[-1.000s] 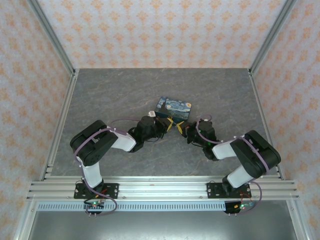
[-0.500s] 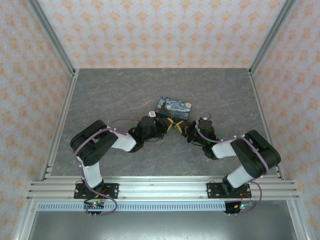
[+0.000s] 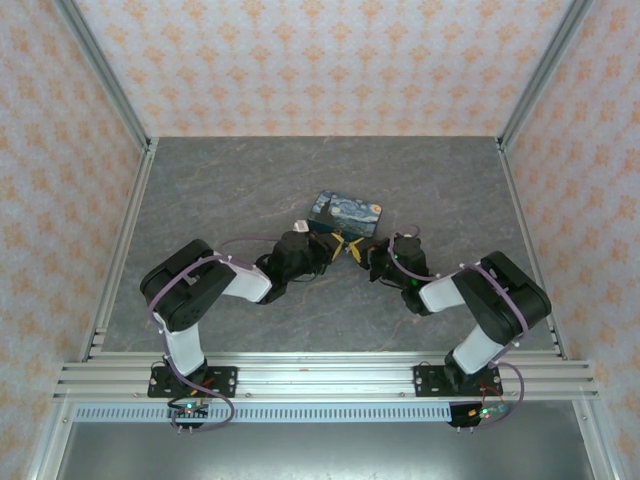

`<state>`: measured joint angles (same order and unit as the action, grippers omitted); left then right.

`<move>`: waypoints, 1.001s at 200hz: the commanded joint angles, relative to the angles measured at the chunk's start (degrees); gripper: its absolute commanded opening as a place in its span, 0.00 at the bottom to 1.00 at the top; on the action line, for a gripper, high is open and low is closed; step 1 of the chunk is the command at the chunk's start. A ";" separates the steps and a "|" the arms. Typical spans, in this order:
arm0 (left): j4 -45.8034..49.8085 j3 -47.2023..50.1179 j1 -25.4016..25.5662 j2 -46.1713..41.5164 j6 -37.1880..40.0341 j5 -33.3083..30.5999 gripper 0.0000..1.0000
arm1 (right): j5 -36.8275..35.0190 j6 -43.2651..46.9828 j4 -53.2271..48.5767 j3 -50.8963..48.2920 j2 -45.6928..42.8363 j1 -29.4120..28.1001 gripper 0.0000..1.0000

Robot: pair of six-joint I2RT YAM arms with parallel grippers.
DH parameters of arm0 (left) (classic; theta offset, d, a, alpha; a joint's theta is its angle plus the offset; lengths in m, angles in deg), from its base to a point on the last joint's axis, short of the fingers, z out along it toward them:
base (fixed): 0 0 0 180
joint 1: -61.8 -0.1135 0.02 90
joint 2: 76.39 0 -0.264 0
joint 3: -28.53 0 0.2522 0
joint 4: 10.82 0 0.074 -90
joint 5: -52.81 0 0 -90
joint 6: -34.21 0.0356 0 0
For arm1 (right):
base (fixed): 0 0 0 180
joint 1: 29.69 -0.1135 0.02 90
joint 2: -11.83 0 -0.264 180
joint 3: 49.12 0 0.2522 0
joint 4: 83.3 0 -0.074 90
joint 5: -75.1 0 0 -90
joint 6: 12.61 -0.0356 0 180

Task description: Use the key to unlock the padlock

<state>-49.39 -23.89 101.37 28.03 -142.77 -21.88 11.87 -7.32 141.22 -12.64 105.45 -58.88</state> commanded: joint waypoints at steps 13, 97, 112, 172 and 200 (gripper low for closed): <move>-2.60 -0.66 2.44 -0.42 1.20 6.83 0.00 | 2.68 1.33 2.74 5.93 0.54 -0.21 0.00; -2.09 0.18 2.44 -1.06 1.71 7.07 0.00 | 6.71 4.68 0.33 6.10 2.63 3.06 0.00; -1.48 -0.09 2.44 -0.80 2.07 7.25 0.00 | 7.54 2.51 2.91 7.29 4.12 2.84 0.00; 3.71 0.19 2.35 -1.60 5.75 5.11 0.00 | 6.82 1.12 0.55 7.04 4.61 3.06 0.00; 4.66 0.88 2.24 -1.47 6.75 3.95 0.00 | 7.06 0.56 1.93 6.99 5.89 3.22 0.07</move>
<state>-46.83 -23.75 101.13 28.01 -139.25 -23.19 20.76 -5.96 138.18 -8.24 110.30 -56.15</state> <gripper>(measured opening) 0.094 0.043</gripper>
